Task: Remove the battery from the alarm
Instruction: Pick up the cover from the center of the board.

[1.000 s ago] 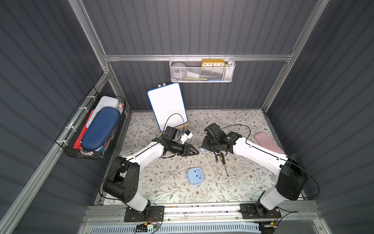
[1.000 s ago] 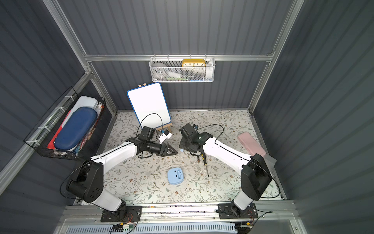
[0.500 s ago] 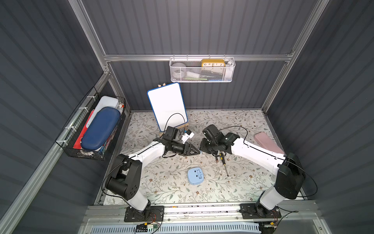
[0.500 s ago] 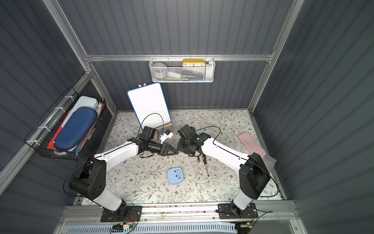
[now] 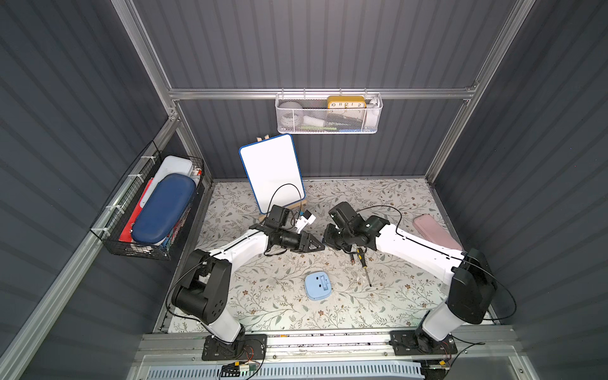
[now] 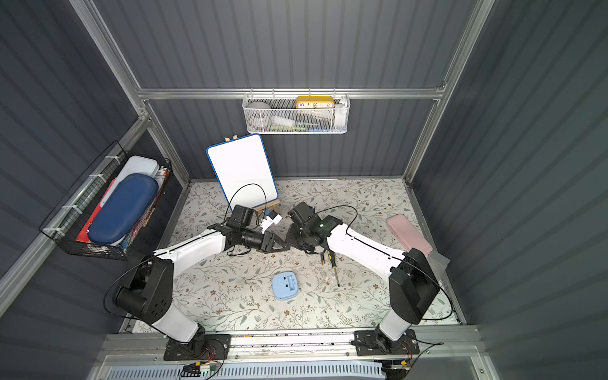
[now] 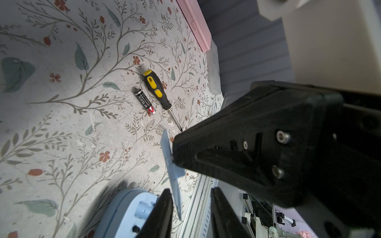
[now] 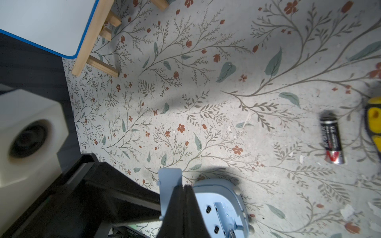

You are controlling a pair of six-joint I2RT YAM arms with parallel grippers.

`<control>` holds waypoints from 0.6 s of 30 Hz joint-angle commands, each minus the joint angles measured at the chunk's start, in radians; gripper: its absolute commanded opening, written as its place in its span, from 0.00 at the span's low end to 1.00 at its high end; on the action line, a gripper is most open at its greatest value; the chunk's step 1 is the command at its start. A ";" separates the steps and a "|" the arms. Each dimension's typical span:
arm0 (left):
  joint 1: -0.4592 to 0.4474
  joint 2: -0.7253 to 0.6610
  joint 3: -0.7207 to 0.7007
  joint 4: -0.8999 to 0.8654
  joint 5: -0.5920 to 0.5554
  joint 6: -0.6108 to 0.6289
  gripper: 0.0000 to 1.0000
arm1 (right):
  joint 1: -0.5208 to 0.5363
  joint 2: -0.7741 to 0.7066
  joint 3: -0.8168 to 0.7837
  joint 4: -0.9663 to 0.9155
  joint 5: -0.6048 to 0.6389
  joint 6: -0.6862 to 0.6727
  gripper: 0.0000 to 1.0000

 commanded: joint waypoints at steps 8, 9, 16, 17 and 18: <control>0.006 0.010 0.010 0.011 0.010 0.002 0.15 | 0.005 -0.022 0.003 0.008 -0.006 0.018 0.00; 0.006 0.008 0.011 0.011 0.004 0.001 0.13 | 0.005 -0.023 0.001 0.010 -0.006 0.019 0.00; 0.006 -0.001 0.013 0.007 -0.015 -0.008 0.07 | 0.005 -0.032 -0.003 0.011 -0.001 0.023 0.02; 0.006 -0.003 0.012 0.005 -0.019 -0.007 0.06 | 0.005 -0.033 -0.003 0.011 -0.001 0.022 0.03; 0.006 -0.006 0.012 0.002 -0.025 -0.009 0.05 | 0.005 -0.035 -0.005 0.011 0.000 0.021 0.03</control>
